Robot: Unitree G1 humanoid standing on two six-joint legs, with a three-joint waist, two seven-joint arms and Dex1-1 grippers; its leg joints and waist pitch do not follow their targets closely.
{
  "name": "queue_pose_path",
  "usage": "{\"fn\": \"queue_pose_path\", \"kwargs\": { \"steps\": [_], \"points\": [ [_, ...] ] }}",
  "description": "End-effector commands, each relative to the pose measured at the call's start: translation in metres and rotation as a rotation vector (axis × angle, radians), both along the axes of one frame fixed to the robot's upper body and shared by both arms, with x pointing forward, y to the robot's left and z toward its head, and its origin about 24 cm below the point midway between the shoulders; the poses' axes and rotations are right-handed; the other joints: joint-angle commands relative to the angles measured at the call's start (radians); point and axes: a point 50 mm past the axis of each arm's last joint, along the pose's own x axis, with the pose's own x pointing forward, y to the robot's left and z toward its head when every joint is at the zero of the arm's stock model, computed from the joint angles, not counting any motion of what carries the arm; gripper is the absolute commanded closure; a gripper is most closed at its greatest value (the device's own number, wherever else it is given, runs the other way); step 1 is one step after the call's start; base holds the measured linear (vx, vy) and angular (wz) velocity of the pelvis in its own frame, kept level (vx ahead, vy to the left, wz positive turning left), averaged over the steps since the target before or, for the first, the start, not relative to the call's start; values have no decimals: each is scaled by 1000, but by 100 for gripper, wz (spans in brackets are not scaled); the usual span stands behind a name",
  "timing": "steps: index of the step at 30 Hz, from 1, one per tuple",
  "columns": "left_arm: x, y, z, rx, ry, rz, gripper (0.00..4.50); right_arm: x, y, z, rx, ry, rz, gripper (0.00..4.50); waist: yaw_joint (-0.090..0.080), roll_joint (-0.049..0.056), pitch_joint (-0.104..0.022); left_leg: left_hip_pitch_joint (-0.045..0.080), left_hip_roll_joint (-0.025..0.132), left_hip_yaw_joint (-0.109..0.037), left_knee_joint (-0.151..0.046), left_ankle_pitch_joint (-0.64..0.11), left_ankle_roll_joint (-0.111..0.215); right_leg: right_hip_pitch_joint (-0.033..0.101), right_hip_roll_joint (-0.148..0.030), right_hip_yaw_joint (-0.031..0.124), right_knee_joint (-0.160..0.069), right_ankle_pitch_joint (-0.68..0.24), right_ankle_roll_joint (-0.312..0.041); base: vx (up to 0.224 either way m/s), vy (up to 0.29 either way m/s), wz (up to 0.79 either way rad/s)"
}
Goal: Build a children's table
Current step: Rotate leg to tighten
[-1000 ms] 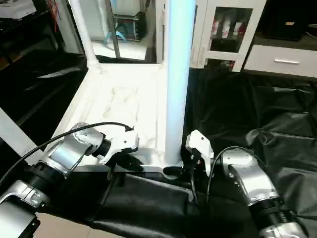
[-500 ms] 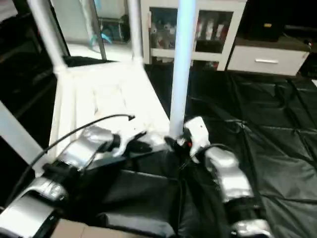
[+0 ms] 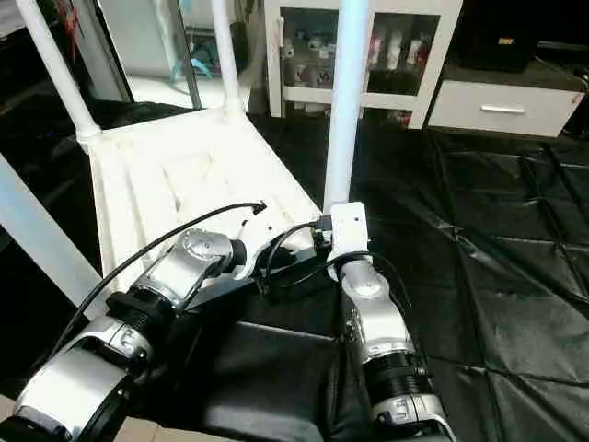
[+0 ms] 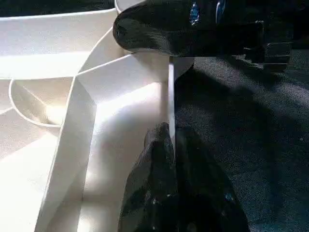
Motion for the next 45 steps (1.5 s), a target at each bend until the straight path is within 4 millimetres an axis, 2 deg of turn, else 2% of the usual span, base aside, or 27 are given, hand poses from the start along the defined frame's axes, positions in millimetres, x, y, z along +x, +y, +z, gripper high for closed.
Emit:
{"fn": "queue_pose_path", "kwargs": {
  "steps": [1,2,3,7,8,10,13,15,16,17,18,19,20,21,22,23,24,26,27,28,29,30,33,36,41,44,45],
  "points": [
    [-14,8,-31,86,103,-2,450,0,0,0,-77,-3,5,185,3,-13,-35,-12,36,-11,-73,-214,32,38,-55,41,-73,-243,-176,0,0,0],
    [-14,8,-31,86,101,0,450,0,0,1,-67,-7,13,185,3,-14,-35,-11,37,-11,-73,-213,31,38,-55,42,-73,-235,-177,0,0,0],
    [-15,9,-33,89,105,-4,450,-2,-5,3,-23,-23,-14,129,2,-20,-35,-13,36,-10,-72,-211,33,38,-55,42,-73,-234,-177,0,0,0],
    [-15,8,-32,84,110,-13,450,-7,-15,8,-35,-47,-2,113,11,-18,-37,-11,39,-10,-70,-171,40,40,-55,43,-66,-180,-181,0,0,0],
    [-16,8,-32,84,107,-25,450,-9,-20,11,-20,-53,3,84,13,-22,-37,-11,39,-9,-68,-156,44,40,-55,43,-63,-151,-187,0,0,0],
    [-16,9,-32,88,107,-38,450,-13,-22,14,6,-51,76,84,22,-22,-37,-12,40,-9,-66,-146,56,43,-56,43,-60,-117,-194,0,0,0],
    [-18,11,-33,90,109,-69,450,-39,-24,22,126,-16,436,84,32,-25,-35,-12,44,-10,-63,-158,84,52,-55,44,-59,-81,-190,0,0,0],
    [-19,12,-33,87,110,-87,450,-48,-28,25,140,-11,520,84,34,-25,-34,-17,44,-10,-61,-148,106,52,-59,43,-58,-64,-203,0,0,0],
    [-19,12,-33,87,110,-87,450,-48,-28,25,140,-11,520,84,34,-27,-35,-17,45,-11,-60,-146,104,53,-61,43,-57,-72,-205,0,0,0],
    [-22,15,-35,86,129,-129,450,-71,-55,23,64,35,664,84,33,-38,-32,-17,46,-9,-62,-164,102,51,-61,42,-65,-120,-206,0,0,0],
    [-26,16,-36,71,138,-184,450,-86,-79,21,19,100,738,84,42,-40,-30,-12,51,-9,-59,-179,106,51,-64,46,-67,-158,-201,0,0,0],
    [-26,16,-36,71,138,-184,450,-86,-79,21,19,100,738,84,52,-40,-28,-12,54,-8,-61,-189,115,51,-67,49,-70,-191,-200,0,0,0],
    [-27,17,-35,62,136,-208,450,-89,-85,21,13,117,747,84,52,-40,-28,-12,54,-8,-61,-189,115,51,-67,49,-70,-191,-200,0,0,0],
    [-27,17,-35,62,136,-208,450,-89,-85,21,13,117,747,84,53,-40,-28,-14,49,-7,-63,-195,111,45,-65,46,-73,-241,-193,0,0,0],
    [-28,17,-34,57,133,-222,450,-91,-88,22,11,124,750,84,51,-41,-27,-18,48,-11,-65,-201,103,47,-66,43,-75,-281,-181,0,0,0],
    [-32,16,-33,31,141,-280,450,-86,-96,24,-29,100,702,84,50,-36,-27,-16,50,-13,-66,-202,96,45,-68,43,-77,-298,-176,0,0,0],
    [-39,14,-31,-16,160,-372,450,-78,-104,29,-43,70,637,84,44,-44,-28,-14,50,-13,-67,-202,90,43,-69,43,-78,-310,-175,0,0,0],
    [-45,12,-29,-48,173,-440,450,-73,-109,33,-49,49,593,84,39,-43,-29,-14,50,-10,-66,-188,88,39,-65,44,-77,-295,-185,0,0,0],
    [-49,12,-28,-58,178,-493,450,-71,-114,35,-39,40,567,84,42,-45,-31,-5,51,-7,-62,-168,93,34,-61,45,-70,-234,-206,0,0,0],
    [-51,11,-27,-59,179,-517,450,-70,-115,37,-24,42,564,84,44,-42,-32,-4,51,-5,-60,-161,98,33,-61,45,-67,-216,-214,0,0,0],
    [-51,11,-27,-59,179,-517,450,-70,-115,37,-24,42,564,84,55,-38,-36,2,53,-1,-55,-139,108,31,-61,47,-60,-166,-228,0,0,0],
    [-54,12,-28,-48,182,-550,450,-71,-116,37,-20,50,572,84,63,-40,-37,6,55,2,-51,-112,119,30,-60,47,-51,-102,-247,0,0,0],
    [-60,13,-28,-55,201,-609,450,-72,-117,35,-20,62,572,84,71,-38,-40,-6,54,2,-46,-70,133,41,-61,43,-39,-31,-249,0,0,0],
    [-63,14,-27,-61,206,-643,450,-72,-117,33,-17,66,571,84,76,-38,-39,-4,53,4,-46,-84,129,41,-62,43,-42,-56,-244,0,0,0],
    [-68,21,-28,-48,252,-695,450,-78,-110,26,-5,96,628,84,79,-33,-37,-3,56,6,-53,-143,94,39,-62,43,-51,-149,-220,0,0,0],
    [-68,26,-27,-48,266,-703,450,-80,-114,25,-25,106,614,84,77,-37,-36,-7,54,6,-54,-146,87,42,-62,43,-51,-160,-207,0,0,0],
    [-68,30,-26,-53,277,-706,450,-78,-118,24,-41,103,578,84,77,-35,-37,-5,54,6,-54,-143,84,41,-63,43,-52,-165,-203,0,0,0]
  ]
}}
